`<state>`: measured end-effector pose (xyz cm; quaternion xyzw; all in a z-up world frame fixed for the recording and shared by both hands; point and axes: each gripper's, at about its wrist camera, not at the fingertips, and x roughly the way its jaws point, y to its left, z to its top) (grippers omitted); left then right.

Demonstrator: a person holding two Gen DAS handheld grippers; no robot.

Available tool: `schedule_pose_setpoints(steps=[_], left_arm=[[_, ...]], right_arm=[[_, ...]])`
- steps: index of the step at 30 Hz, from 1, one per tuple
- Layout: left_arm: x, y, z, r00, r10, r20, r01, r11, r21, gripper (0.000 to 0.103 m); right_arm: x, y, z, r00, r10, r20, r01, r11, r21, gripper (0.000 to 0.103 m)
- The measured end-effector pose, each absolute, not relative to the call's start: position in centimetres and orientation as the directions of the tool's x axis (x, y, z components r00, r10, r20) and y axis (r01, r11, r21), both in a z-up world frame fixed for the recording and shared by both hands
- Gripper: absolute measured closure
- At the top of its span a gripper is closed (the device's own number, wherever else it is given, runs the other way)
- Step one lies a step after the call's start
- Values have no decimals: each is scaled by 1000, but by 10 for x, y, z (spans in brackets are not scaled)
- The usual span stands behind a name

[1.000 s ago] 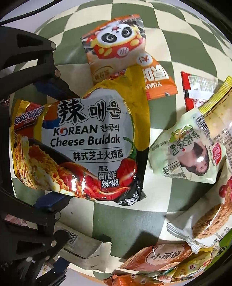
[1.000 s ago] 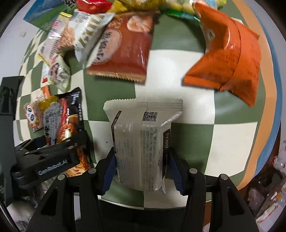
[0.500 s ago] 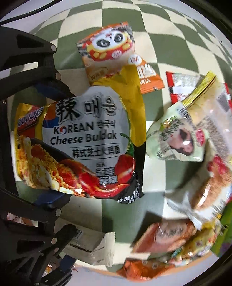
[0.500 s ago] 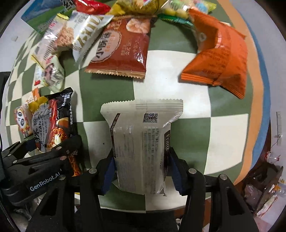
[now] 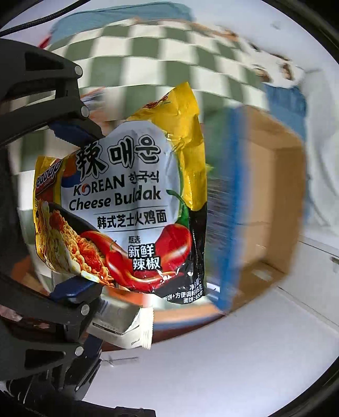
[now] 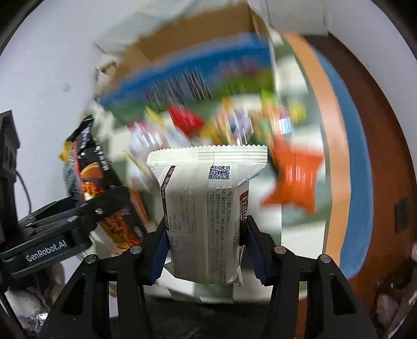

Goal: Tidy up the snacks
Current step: 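Carry both packets into the cardboard box and open both tools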

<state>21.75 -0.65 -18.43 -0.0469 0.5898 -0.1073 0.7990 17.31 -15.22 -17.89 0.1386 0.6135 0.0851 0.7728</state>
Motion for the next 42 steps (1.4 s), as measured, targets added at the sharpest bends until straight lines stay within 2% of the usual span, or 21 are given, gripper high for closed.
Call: schedule_pose_setpoints(steps=[4,8,13,18,25,28,30,31,42], left_arm=[[302,-9,-142,366,-222,-904,128,974,-187,20],[381,-14,-122,387,-187,-903,118,981,-153,20],[489,-9,-161,274,-158,-949,83,987,-140,20],[554,-6,-242,69,-174,-982,47,984,-171,20],[583,-23,-293,-73,-193,-978,29,980,-196,20],[590,-24,-300,-92,-197,-976,15,980,-200,19],[595,-23,-300,-74,-194,-978,23,980,-196,17],[595,-24,-298,-64,-182,-981,30,983,-184,11],[564,-15,-268,11,-164,-986,26,986,-164,10]], right_arm=[[231,-177,-112,350,329,-877,-27,940,341,47],[302,-176,-82,420,295,-858,-64,953,297,47],[402,-165,-106,359,275,-892,-69,961,269,46],[472,-163,-161,220,268,-938,-54,963,263,46],[519,-150,-210,92,237,-967,-62,971,232,46],[526,-151,-224,52,241,-969,-56,970,238,41],[534,-152,-239,26,247,-969,-48,968,246,14],[536,-152,-241,16,248,-969,-45,968,247,10],[530,-161,-239,22,164,-986,-45,986,163,7]])
